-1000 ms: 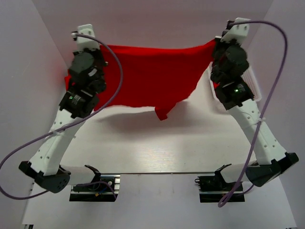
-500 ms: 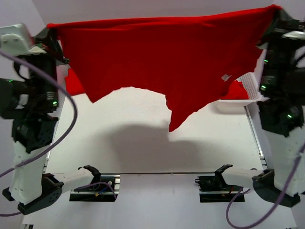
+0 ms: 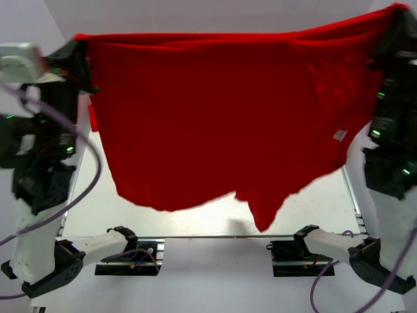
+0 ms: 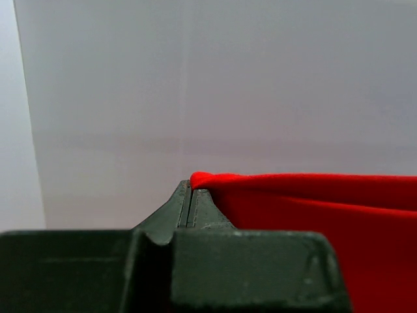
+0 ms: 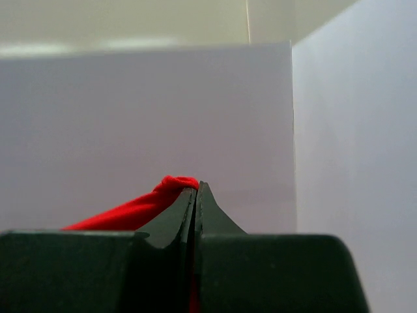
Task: Fold and stack the t-shirts
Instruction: Flatten out the tshirt
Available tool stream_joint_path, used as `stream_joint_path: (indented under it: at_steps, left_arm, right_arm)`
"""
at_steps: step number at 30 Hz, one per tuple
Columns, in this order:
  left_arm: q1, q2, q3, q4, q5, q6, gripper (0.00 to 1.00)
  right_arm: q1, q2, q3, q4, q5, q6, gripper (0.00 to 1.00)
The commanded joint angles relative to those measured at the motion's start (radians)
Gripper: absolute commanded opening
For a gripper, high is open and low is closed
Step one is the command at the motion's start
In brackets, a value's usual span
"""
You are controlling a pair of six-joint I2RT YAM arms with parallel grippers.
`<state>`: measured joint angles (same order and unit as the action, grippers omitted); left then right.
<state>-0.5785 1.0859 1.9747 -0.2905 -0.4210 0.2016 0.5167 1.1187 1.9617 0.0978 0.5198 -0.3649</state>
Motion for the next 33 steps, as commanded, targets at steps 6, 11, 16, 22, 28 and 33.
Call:
stream_joint_path:
  at_steps: [6, 11, 16, 22, 28, 33]
  left_arm:
    - [0.029, 0.237, -0.409, 0.152, -0.373, -0.1, 0.0]
    - [0.149, 0.539, -0.476, 0.06, -0.36, -0.37, 0.0]
    - [0.249, 1.02, -0.035, -0.305, -0.319, -0.491, 1.0]
    - [0.29, 1.149, 0.143, -0.276, -0.176, -0.427, 1.0]
    - [0.29, 0.976, -0.15, -0.144, -0.091, -0.413, 1.0]
    - [0.281, 0.876, -0.24, -0.167, -0.027, -0.413, 1.0]
  right_arm:
    - [-0.027, 0.265, -0.297, 0.227, 0.232, -0.011, 0.0]
    - [-0.102, 0.636, -0.263, 0.07, 0.191, 0.246, 0.0]
    - [-0.155, 1.14, 0.184, -0.249, 0.079, 0.357, 0.7]
    - [-0.19, 1.11, 0.143, -0.225, -0.109, 0.368, 0.9]
    - [-0.196, 1.021, 0.049, -0.277, -0.187, 0.382, 0.9]
    - [-0.19, 0.926, -0.108, -0.306, -0.27, 0.454, 0.9]
